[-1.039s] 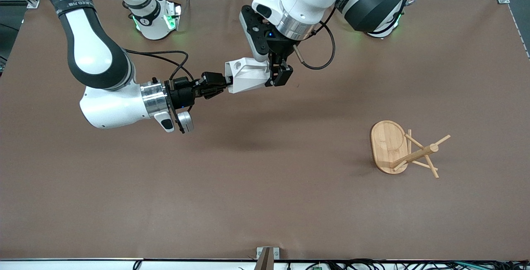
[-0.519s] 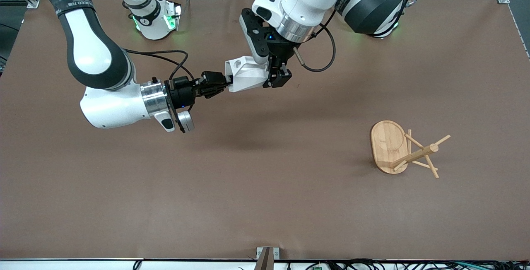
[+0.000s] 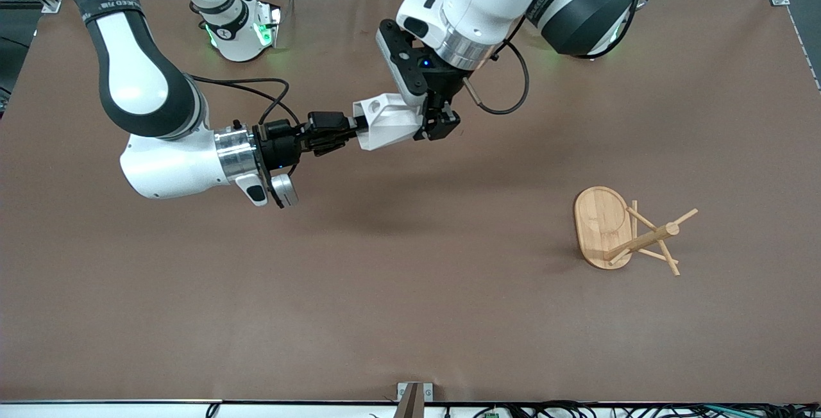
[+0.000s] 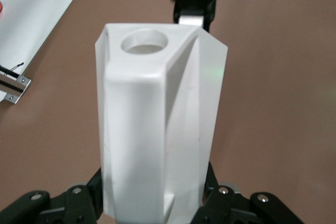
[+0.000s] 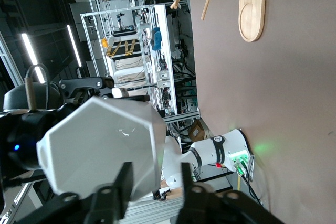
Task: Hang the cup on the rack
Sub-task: 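Grasp the white cup with the left gripper from the right gripper, then carry the cup to the rack with the left gripper while the right retracts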
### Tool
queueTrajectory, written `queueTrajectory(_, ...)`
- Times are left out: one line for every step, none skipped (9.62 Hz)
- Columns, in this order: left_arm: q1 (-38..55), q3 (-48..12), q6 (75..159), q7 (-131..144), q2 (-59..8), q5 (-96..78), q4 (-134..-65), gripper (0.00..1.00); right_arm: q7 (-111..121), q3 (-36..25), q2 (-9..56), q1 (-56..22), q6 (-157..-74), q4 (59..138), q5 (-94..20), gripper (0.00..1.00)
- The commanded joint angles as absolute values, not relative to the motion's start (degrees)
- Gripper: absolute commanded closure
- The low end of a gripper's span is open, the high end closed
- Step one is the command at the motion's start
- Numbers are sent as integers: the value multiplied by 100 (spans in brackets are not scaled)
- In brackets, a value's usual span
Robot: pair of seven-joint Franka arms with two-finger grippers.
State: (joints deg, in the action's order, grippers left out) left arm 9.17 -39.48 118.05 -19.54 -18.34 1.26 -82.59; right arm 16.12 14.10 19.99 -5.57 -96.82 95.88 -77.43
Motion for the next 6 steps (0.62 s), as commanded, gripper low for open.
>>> queueTrajectory(704, -3902, 11742, -1697, -1872, 220, -8341, 69, 1591, 1031, 1829, -545, -9580, 9615, -7753, 0)
queueTrajectory(625, -3902, 11742, -1487, -1872, 220, -8358, 69, 1591, 724, 1680, -554, -9554, 9667, -7491, 0)
queueTrajectory(520, -3902, 11646, -1024, -1846, 220, -8376, 69, 1547, 416, 1505, -554, -9545, 9659, -6627, 0)
queueTrajectory(405, -3902, 11506, -428, -1802, 220, -8393, 69, 1477, 169, 1285, -562, -9545, 9677, -5983, 0)
queueTrajectory(291, -3902, 11461, 22, -1793, 220, -8411, 69, 1477, -155, 1188, -554, -9467, 9685, -5228, 0)
queueTrajectory(107, -3911, 11348, 418, -1784, 220, -8429, 69, 1477, -358, 1039, -528, -9309, 9668, -4594, 0)
